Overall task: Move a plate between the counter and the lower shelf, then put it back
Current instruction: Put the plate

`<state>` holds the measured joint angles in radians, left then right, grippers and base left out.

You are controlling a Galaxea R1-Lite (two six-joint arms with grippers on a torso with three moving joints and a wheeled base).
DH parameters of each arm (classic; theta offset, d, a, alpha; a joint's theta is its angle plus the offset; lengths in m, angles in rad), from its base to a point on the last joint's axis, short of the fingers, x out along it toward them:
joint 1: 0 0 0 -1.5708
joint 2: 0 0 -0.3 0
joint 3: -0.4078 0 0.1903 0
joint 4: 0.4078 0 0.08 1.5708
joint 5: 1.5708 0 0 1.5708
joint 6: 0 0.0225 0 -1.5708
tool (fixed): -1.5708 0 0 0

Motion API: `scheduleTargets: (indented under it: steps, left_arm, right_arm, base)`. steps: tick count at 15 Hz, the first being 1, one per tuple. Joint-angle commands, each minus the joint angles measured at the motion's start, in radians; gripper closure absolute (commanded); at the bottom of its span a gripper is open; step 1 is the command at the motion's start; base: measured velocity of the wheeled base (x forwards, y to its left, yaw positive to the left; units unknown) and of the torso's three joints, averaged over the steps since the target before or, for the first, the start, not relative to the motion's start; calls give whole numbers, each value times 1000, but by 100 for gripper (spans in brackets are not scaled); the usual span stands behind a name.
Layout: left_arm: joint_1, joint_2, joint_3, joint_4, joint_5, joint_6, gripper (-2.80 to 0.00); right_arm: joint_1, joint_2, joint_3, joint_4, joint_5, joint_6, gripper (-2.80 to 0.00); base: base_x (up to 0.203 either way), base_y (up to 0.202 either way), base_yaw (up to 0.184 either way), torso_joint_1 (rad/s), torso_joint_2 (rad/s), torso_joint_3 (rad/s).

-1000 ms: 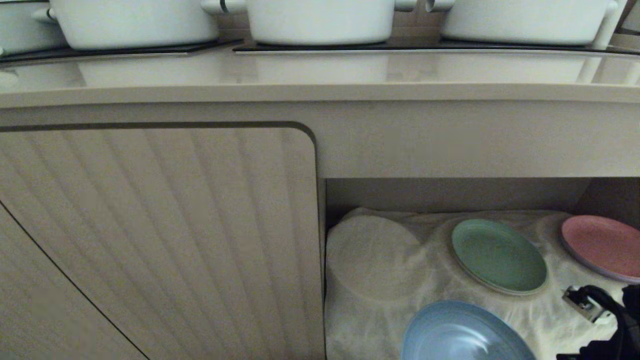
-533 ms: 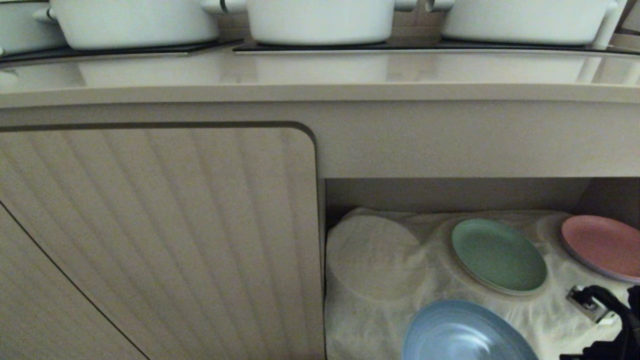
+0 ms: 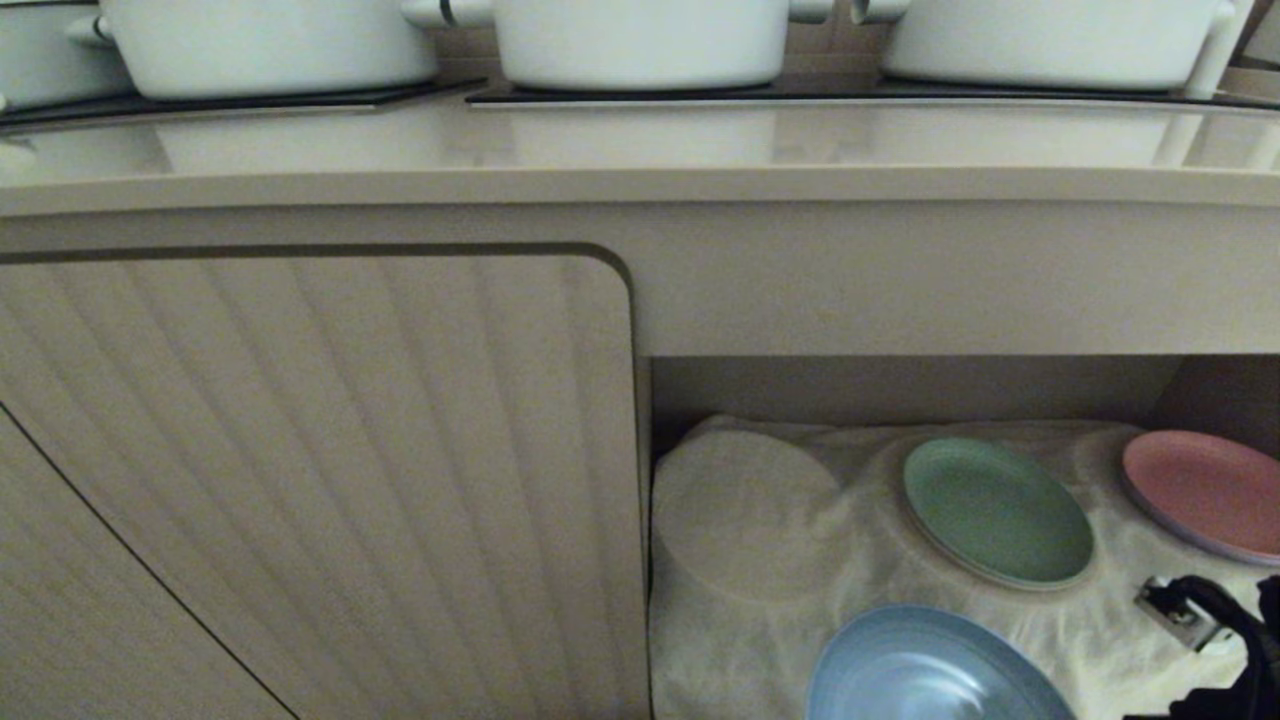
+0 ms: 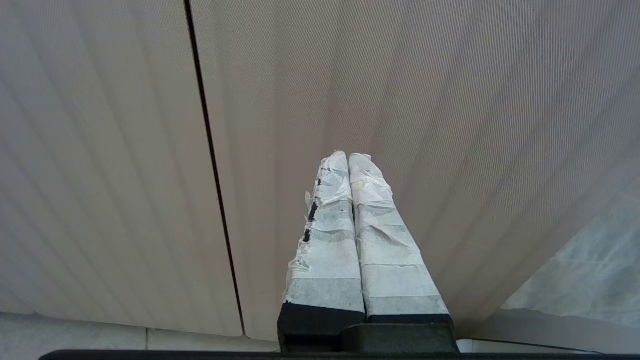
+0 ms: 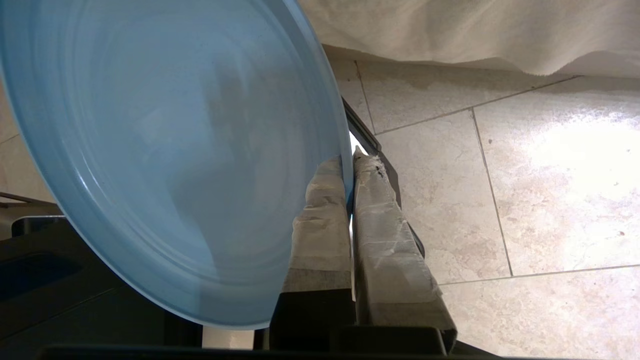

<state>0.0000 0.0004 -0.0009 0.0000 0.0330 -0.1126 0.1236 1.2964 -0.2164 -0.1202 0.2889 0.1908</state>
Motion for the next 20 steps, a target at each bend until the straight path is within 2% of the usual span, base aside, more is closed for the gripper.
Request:
scheduleTargets:
  steps: [1, 9, 20]
  left_arm:
    - [0, 0, -1, 0, 1, -1, 0]
    - [0, 0, 1, 0, 1, 0, 0]
    - [0, 0, 1, 0, 1, -1, 0]
  right_arm:
    - [1, 4, -3, -2, 3, 1, 0]
    - [1, 1, 0, -1, 3, 1, 0]
    - [1, -2, 3, 1, 3, 1, 0]
  base:
    - [0, 0, 0, 0, 0, 0]
    - [0, -11, 0, 2, 1, 0]
    - [0, -190, 1, 2, 3, 2]
